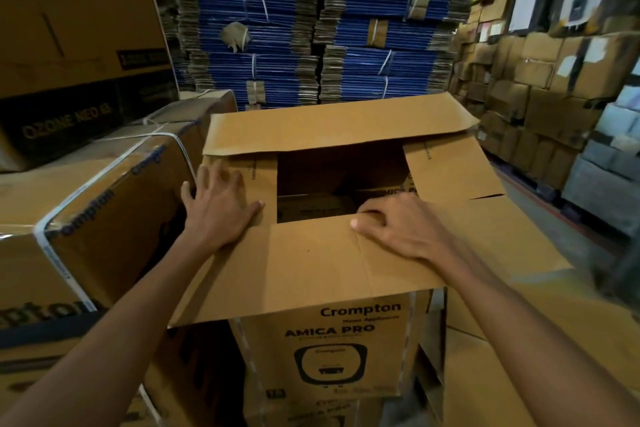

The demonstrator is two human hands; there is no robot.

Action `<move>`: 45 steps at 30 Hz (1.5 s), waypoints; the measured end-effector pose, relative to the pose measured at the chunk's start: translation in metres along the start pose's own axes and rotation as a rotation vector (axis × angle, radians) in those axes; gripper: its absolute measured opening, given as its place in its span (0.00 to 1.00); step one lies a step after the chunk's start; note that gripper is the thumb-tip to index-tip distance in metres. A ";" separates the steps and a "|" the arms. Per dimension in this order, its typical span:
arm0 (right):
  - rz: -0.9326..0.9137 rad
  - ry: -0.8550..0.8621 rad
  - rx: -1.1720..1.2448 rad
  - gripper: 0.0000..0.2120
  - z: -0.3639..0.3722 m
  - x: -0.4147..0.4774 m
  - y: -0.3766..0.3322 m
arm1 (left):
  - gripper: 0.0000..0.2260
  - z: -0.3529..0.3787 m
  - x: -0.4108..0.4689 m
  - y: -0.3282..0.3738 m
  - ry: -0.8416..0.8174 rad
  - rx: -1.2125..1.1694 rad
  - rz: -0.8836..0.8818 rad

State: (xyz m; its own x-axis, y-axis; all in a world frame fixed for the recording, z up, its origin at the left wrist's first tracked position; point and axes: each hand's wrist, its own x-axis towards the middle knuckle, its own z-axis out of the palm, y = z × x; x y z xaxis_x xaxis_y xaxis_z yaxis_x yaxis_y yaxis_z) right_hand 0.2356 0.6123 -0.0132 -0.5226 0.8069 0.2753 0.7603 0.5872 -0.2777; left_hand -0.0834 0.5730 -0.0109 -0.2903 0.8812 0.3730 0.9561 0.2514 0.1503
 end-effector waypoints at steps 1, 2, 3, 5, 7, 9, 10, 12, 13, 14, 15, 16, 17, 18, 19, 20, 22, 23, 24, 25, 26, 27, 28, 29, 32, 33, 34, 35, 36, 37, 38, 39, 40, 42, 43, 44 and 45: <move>-0.040 -0.010 -0.031 0.31 0.006 0.000 -0.008 | 0.33 -0.002 0.003 0.004 0.016 0.021 0.058; -0.060 -0.007 -0.049 0.31 0.010 0.001 -0.012 | 0.32 -0.003 0.006 0.009 0.012 0.008 0.100; -0.063 0.000 -0.051 0.30 0.012 0.002 -0.012 | 0.32 -0.004 0.010 0.015 -0.006 -0.023 0.130; -0.057 0.012 -0.049 0.29 0.015 0.001 -0.012 | 0.35 -0.005 0.018 0.029 -0.048 -0.077 0.165; -0.067 0.014 -0.056 0.29 0.018 0.000 -0.009 | 0.36 -0.008 0.027 0.040 -0.015 -0.108 0.189; -0.074 0.024 -0.051 0.29 0.022 -0.001 -0.005 | 0.35 -0.016 0.038 0.049 0.102 -0.128 0.221; -0.077 0.037 -0.048 0.29 0.025 -0.001 -0.003 | 0.34 -0.022 0.044 0.052 0.168 -0.131 0.235; -0.087 0.081 -0.051 0.29 0.033 -0.002 -0.001 | 0.33 -0.035 0.061 0.059 0.265 -0.132 0.251; -0.091 0.108 -0.055 0.28 0.038 -0.004 0.000 | 0.33 -0.041 0.071 0.061 0.290 -0.122 0.254; -0.091 0.137 -0.062 0.29 0.042 -0.004 0.002 | 0.34 -0.047 0.084 0.063 0.296 -0.110 0.254; -0.094 0.165 -0.069 0.30 0.048 -0.005 0.002 | 0.35 -0.052 0.095 0.064 0.280 -0.105 0.250; -0.100 0.195 -0.074 0.31 0.053 -0.006 0.003 | 0.36 -0.054 0.106 0.065 0.248 -0.111 0.245; -0.101 0.221 -0.076 0.32 0.057 -0.006 0.004 | 0.37 -0.055 0.117 0.066 0.203 -0.123 0.235; -0.100 0.244 -0.077 0.32 0.061 -0.006 0.005 | 0.38 -0.053 0.127 0.066 0.149 -0.125 0.219; -0.101 0.268 -0.077 0.31 0.064 -0.005 0.006 | 0.40 -0.051 0.135 0.066 0.097 -0.105 0.206; -0.106 0.293 -0.076 0.30 0.066 -0.004 0.007 | 0.41 -0.047 0.142 0.065 0.054 -0.066 0.200; -0.119 0.339 -0.078 0.27 0.069 -0.002 0.008 | 0.44 -0.039 0.154 0.063 -0.013 0.005 0.196; -0.121 0.357 -0.082 0.26 0.071 -0.001 0.008 | 0.45 -0.035 0.158 0.062 -0.042 0.016 0.189; -0.120 0.376 -0.087 0.26 0.073 -0.001 0.009 | 0.45 -0.031 0.161 0.060 -0.070 0.010 0.179; -0.120 0.398 -0.094 0.26 0.077 -0.002 0.010 | 0.46 -0.027 0.163 0.059 -0.096 0.000 0.167; -0.122 0.424 -0.102 0.26 0.081 -0.002 0.011 | 0.46 -0.023 0.164 0.059 -0.116 0.003 0.159; -0.130 0.451 -0.108 0.25 0.084 -0.001 0.012 | 0.46 -0.020 0.165 0.058 -0.126 0.020 0.156; -0.138 0.478 -0.114 0.25 0.085 0.000 0.013 | 0.46 -0.018 0.165 0.058 -0.128 0.042 0.158; -0.146 0.500 -0.115 0.25 0.086 0.003 0.014 | 0.47 -0.017 0.165 0.059 -0.127 0.056 0.163; -0.154 0.530 -0.092 0.24 0.086 0.012 0.013 | 0.50 -0.015 0.163 0.060 -0.132 0.059 0.188; -0.147 0.527 -0.082 0.24 0.086 0.014 0.015 | 0.51 -0.014 0.160 0.061 -0.133 0.061 0.188; -0.141 0.523 -0.077 0.24 0.086 0.015 0.017 | 0.51 -0.011 0.155 0.062 -0.131 0.069 0.181; -0.140 0.524 -0.079 0.23 0.086 0.016 0.020 | 0.51 -0.008 0.147 0.062 -0.128 0.082 0.169; -0.145 0.528 -0.089 0.21 0.086 0.017 0.023 | 0.50 -0.003 0.136 0.063 -0.129 0.092 0.157; -0.153 0.531 -0.101 0.19 0.085 0.017 0.025 | 0.49 0.002 0.123 0.064 -0.137 0.096 0.145; -0.156 0.530 -0.110 0.18 0.084 0.018 0.026 | 0.48 0.009 0.109 0.065 -0.154 0.097 0.135; -0.157 0.529 -0.114 0.19 0.083 0.019 0.026 | 0.47 0.013 0.095 0.065 -0.178 0.105 0.130; -0.155 0.528 -0.113 0.19 0.082 0.019 0.025 | 0.46 0.017 0.082 0.064 -0.201 0.114 0.130; -0.154 0.525 -0.107 0.20 0.082 0.019 0.024 | 0.44 0.021 0.060 0.060 -0.195 0.093 0.139; -0.154 0.521 -0.105 0.20 0.082 0.019 0.024 | 0.42 0.020 0.051 0.057 -0.169 0.054 0.136; -0.156 0.516 -0.107 0.20 0.082 0.018 0.023 | 0.41 0.015 0.043 0.055 -0.137 0.001 0.129; -0.158 0.509 -0.111 0.20 0.083 0.018 0.023 | 0.39 0.006 0.036 0.054 -0.101 -0.065 0.117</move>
State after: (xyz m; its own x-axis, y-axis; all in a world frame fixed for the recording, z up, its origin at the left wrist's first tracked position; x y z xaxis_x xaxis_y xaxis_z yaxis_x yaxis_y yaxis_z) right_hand 0.2119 0.6456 -0.0908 -0.4020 0.5605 0.7240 0.7385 0.6659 -0.1054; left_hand -0.0419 0.6208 0.0047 -0.1685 0.9395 0.2982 0.9778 0.1211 0.1711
